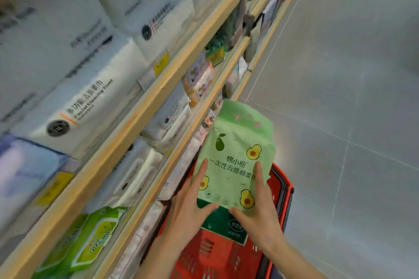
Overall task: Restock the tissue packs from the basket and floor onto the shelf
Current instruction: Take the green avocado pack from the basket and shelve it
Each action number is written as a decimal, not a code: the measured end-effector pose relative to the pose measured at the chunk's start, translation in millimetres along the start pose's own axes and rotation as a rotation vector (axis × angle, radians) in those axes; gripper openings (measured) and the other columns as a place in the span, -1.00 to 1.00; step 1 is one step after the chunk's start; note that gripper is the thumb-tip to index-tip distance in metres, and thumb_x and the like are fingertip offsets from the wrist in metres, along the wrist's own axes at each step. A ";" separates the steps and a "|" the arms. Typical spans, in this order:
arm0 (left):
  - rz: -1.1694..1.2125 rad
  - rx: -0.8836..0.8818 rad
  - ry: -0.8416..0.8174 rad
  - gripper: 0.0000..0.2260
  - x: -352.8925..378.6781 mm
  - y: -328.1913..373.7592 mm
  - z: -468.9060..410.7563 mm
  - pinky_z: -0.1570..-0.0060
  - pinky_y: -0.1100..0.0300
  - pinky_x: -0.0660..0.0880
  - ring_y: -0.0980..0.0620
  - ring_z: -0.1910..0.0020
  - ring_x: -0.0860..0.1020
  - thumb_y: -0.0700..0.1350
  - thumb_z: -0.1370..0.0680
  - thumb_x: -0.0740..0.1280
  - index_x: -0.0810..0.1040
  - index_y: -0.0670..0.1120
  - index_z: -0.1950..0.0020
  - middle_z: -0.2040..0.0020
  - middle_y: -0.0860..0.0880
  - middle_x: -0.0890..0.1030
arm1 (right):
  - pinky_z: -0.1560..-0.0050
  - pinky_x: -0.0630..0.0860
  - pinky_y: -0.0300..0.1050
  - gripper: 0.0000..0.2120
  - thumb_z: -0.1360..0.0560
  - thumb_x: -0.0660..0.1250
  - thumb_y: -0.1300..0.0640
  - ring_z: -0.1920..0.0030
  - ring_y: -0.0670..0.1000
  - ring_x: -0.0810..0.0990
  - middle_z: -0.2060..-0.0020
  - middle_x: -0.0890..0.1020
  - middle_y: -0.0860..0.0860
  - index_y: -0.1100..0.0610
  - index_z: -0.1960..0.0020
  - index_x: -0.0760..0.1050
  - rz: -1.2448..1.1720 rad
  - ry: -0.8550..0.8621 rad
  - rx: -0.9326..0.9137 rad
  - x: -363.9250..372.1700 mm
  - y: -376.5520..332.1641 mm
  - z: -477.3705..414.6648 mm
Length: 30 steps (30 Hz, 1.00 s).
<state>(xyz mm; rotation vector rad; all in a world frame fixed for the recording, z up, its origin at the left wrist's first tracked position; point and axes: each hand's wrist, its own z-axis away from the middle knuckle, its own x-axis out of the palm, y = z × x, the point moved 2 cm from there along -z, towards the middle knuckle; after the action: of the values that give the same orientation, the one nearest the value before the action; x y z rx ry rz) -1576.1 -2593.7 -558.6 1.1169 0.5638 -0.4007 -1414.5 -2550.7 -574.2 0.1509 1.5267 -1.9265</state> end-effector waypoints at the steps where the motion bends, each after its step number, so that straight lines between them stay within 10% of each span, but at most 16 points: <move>1: -0.010 0.034 0.013 -0.10 -11.1 18.2 3.8 -0.34 0.09 0.33 0.29 -0.31 0.25 -0.07 -0.38 0.47 -0.11 0.38 -0.42 -0.40 0.18 0.29 | 0.12 0.31 -0.64 0.13 -0.31 0.47 0.24 -0.10 -0.46 0.22 -0.32 0.23 -0.07 -0.29 -0.40 -0.34 -0.006 0.034 -0.031 -13.1 -15.7 3.7; 11: -0.013 0.348 0.219 -0.12 -128.1 237.3 44.8 -0.28 0.15 0.37 0.32 -0.29 0.25 0.03 -0.40 0.44 -0.20 0.50 -0.33 -0.34 0.34 0.20 | 0.19 0.37 -0.51 0.06 -0.33 0.46 0.17 -0.03 -0.29 0.38 -0.14 0.31 -0.08 -0.35 -0.35 -0.31 0.022 0.194 -0.295 -192.1 -204.8 46.8; 16: -0.025 0.494 0.346 -0.07 -166.2 343.4 56.3 -0.11 0.36 0.41 0.37 -0.12 0.40 0.02 -0.37 0.47 -0.20 0.45 -0.36 -0.29 0.35 0.27 | -0.10 0.48 -0.26 0.10 -0.31 0.46 0.23 -0.23 -0.12 0.35 -0.23 0.29 -0.09 -0.51 -0.28 -0.29 0.034 0.253 -0.471 -287.8 -279.6 53.7; 25: -0.009 0.623 0.619 -0.05 -180.8 536.0 64.6 -0.23 0.14 0.39 0.23 -0.21 0.39 0.00 -0.37 0.47 -0.24 0.38 -0.38 -0.26 0.29 0.29 | -0.35 0.34 -0.01 0.07 -0.30 0.49 0.13 -0.38 -0.11 0.21 -0.42 0.20 -0.06 -0.41 -0.34 -0.28 0.130 0.314 -0.768 -472.2 -369.3 49.8; 30: -0.010 0.674 0.742 -0.07 -188.1 609.7 66.0 -0.19 0.19 0.39 0.27 -0.16 0.38 -0.03 -0.38 0.47 -0.21 0.42 -0.35 -0.26 0.24 0.36 | -0.25 0.32 -0.14 0.07 -0.30 0.48 0.16 -0.25 -0.19 0.21 -0.36 0.26 -0.04 -0.41 -0.30 -0.30 0.178 0.329 -0.903 -543.5 -407.4 48.3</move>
<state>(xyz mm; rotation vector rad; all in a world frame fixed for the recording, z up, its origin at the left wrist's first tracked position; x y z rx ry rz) -1364.9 -2411.4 19.0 1.9343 1.1310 -0.1678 -1208.0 -2325.3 34.3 0.1954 2.3585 -0.9612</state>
